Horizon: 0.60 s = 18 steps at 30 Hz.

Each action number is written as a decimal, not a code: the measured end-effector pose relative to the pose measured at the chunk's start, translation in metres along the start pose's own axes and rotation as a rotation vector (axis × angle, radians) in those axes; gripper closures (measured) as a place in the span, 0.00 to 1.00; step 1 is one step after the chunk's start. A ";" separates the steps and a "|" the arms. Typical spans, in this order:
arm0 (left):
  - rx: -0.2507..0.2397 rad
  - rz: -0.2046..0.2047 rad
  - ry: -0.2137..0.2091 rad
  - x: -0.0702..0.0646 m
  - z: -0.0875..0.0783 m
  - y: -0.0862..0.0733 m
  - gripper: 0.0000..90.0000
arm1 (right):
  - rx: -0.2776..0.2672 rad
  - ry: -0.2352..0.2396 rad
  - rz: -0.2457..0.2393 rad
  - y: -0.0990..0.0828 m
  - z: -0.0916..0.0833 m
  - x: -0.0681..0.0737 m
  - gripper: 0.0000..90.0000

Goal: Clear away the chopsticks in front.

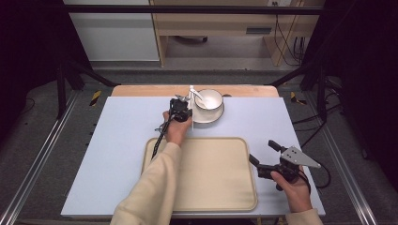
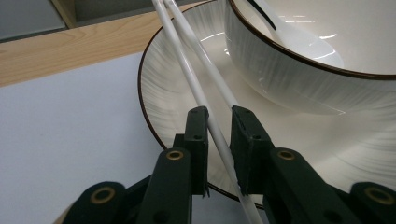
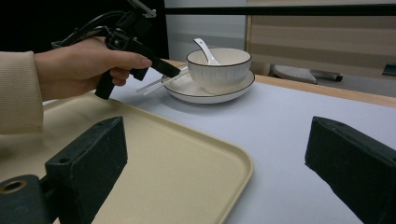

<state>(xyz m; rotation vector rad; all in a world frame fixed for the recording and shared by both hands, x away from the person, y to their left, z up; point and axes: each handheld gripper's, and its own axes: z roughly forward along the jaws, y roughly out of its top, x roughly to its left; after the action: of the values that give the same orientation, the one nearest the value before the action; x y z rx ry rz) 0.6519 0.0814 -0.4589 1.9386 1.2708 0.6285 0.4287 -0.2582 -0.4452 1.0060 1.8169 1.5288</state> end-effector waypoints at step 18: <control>-0.008 -0.061 0.067 0.007 -0.004 0.002 0.95 | 0.004 0.002 0.004 -0.001 -0.001 -0.002 0.07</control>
<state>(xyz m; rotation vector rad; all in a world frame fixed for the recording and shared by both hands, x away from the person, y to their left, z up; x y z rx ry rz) 0.6522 0.0885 -0.4548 1.8783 1.3617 0.6719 0.4295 -0.2606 -0.4460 1.0107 1.8213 1.5296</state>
